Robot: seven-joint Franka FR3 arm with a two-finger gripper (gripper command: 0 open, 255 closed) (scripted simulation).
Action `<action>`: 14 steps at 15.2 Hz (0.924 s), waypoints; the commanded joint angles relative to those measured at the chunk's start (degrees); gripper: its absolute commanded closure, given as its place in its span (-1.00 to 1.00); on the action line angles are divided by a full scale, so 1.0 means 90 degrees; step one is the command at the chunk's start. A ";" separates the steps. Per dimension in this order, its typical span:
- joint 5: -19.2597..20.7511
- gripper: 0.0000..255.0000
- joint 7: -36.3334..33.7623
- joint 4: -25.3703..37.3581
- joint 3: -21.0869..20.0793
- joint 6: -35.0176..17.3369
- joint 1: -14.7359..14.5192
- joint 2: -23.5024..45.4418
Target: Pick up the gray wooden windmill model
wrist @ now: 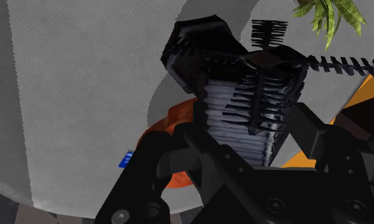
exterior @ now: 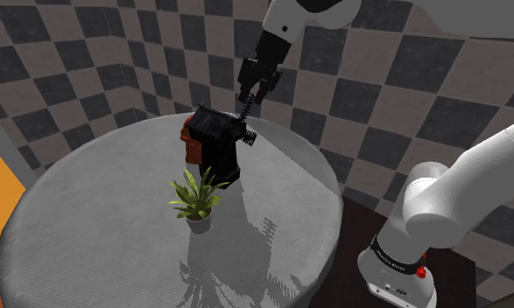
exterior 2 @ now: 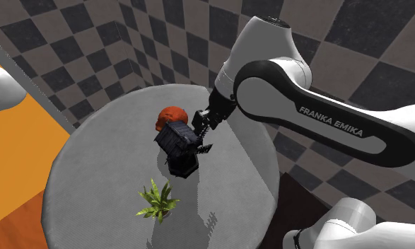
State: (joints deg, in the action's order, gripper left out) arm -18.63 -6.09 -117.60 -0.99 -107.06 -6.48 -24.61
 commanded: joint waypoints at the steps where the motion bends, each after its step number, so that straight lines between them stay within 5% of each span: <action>1: -0.0002 1.00 -0.0001 -0.0026 -0.0010 -0.0002 -0.0006 0.0014; 14: 0.0083 1.00 -0.0274 0.1311 0.0049 0.0997 0.0000 0.0319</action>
State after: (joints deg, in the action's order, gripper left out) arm -17.90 -8.27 -107.09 -0.58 -98.93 -6.47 -21.97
